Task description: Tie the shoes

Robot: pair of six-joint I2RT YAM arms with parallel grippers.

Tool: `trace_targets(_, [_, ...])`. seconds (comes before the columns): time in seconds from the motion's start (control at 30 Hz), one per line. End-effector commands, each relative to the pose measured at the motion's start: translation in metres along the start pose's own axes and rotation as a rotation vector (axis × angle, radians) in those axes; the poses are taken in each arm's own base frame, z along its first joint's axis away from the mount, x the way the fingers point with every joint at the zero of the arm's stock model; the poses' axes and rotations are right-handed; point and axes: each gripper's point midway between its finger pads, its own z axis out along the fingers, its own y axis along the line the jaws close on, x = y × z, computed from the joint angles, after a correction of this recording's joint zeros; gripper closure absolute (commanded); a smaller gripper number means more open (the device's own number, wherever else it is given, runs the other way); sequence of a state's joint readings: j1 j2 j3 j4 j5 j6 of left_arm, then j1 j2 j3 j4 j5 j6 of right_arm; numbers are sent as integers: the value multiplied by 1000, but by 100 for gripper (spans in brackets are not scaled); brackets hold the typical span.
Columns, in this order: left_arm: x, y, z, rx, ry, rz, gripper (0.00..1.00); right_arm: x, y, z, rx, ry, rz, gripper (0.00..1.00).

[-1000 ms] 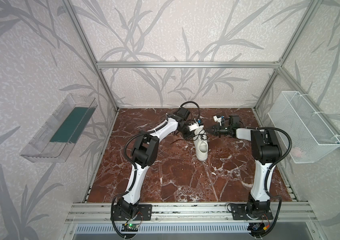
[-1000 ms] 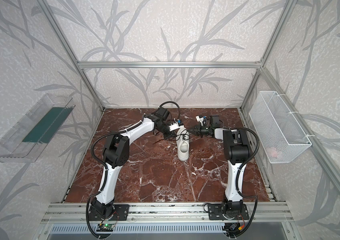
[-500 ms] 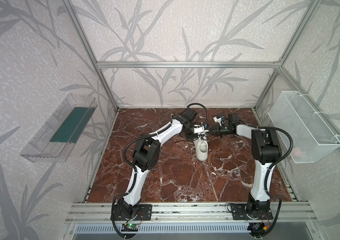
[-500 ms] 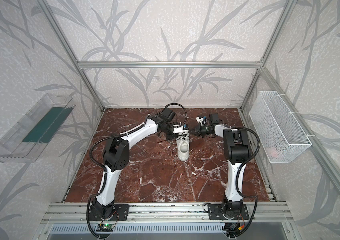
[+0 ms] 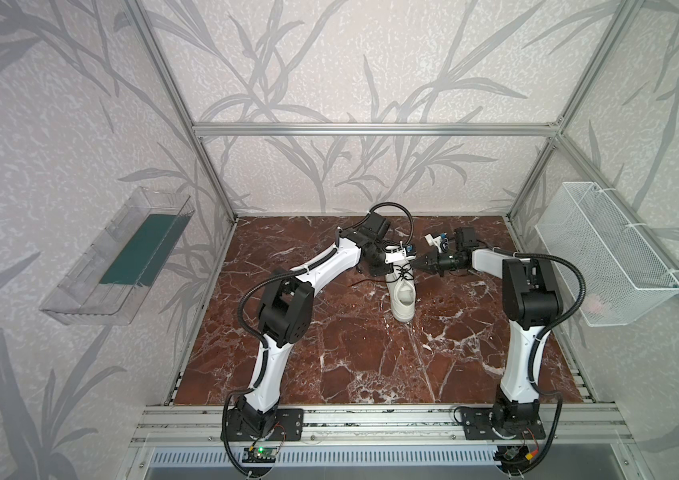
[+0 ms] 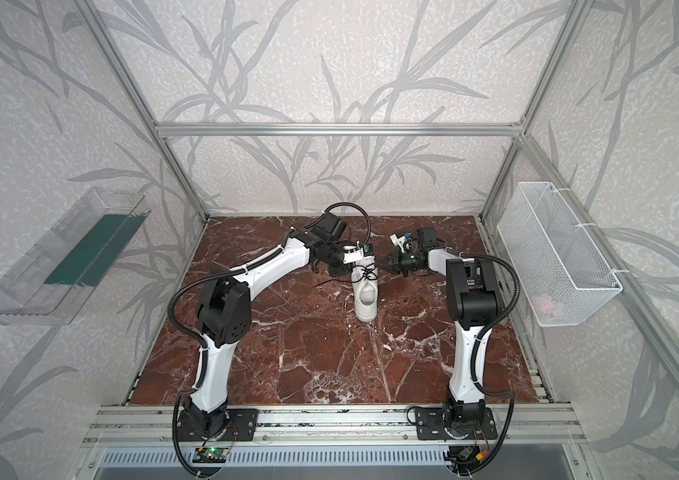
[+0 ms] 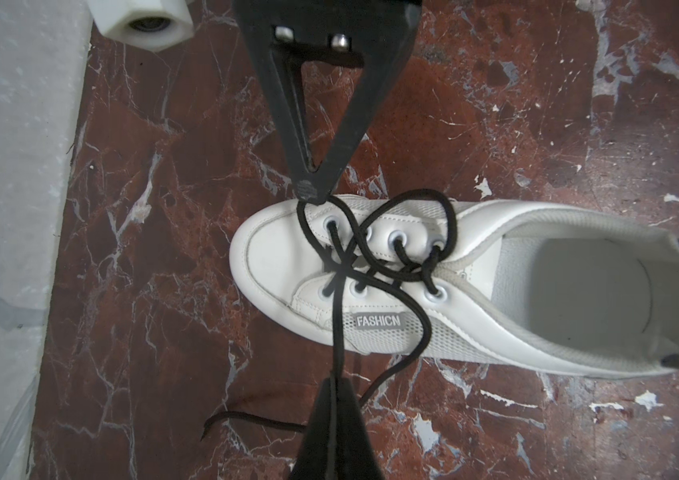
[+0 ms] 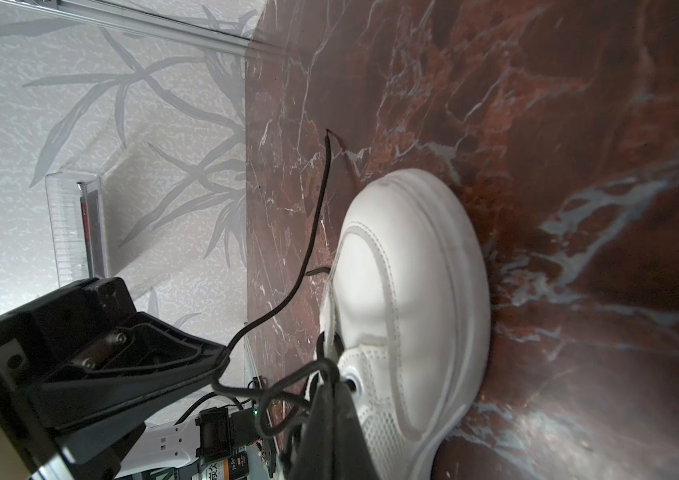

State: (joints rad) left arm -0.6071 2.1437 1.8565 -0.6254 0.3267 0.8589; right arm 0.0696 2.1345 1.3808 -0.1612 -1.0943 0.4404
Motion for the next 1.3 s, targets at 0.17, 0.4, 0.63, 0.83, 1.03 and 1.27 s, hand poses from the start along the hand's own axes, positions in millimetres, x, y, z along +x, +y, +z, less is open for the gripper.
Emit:
trace_targets(0.17, [-22,5,-9,-11,-64,57,100,1,19,-4,-2,19,-42,100])
trace_targets(0.4, [-34,-8,-6,25,-98,99,100,0,20,3,-5,35,-42,100])
trace_targets(0.63, [-43,-12,-2,61,-134,52,100,-3,16,6,5,37,-31,100])
trace_targets(0.83, [-42,-17,5,84,-136,21,100,-1,20,4,-3,45,-39,100])
trace_targets(1.03, [-28,-24,12,111,-84,10,100,6,24,-2,-9,36,-45,86])
trace_targets(1.27, [-21,-28,16,121,-55,12,100,5,30,-10,-14,21,-48,78])
